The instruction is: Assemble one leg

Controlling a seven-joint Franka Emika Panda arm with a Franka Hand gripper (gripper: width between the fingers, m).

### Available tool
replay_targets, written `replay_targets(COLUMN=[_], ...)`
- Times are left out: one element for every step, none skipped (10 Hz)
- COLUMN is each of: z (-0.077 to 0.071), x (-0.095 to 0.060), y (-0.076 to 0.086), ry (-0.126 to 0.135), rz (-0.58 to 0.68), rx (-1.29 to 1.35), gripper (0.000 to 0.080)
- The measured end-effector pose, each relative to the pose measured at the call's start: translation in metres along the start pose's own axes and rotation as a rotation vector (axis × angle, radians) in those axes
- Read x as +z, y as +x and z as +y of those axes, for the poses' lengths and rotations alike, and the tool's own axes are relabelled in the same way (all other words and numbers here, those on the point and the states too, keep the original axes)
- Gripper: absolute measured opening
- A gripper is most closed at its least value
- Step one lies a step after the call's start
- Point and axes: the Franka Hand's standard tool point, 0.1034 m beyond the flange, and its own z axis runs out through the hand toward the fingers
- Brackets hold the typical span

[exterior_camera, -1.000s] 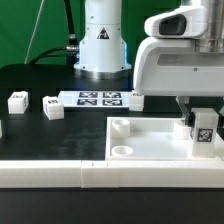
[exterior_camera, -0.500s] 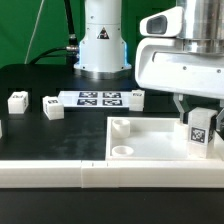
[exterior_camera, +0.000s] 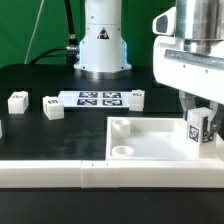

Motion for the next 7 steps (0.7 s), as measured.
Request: replay_targets(z=[0.0003,0.0003,0.0003,0.0003,-0.0007,-0.0019,-0.0019], x=[0.0000,0.0001,0.0003,0.0004,-0.0001,-0.0009,-0.0007], y=[0.0001,-0.0002,-0.0003,-0.0004,-0.0020,-0.0031,-0.0040], ry=[0.000,0.000,0.000,0.000,0.001,0.003,0.000], rz=[-0.007,-0.008,-0.007,-0.007,-0.008,-0.006,-0.001], rx=[0.070,0.085,0.066,0.026,-0.018,-0.134,-0.285], gripper=[0.0291,0.0292,0.0373,0.0508,0.0508,0.0622,0.0641])
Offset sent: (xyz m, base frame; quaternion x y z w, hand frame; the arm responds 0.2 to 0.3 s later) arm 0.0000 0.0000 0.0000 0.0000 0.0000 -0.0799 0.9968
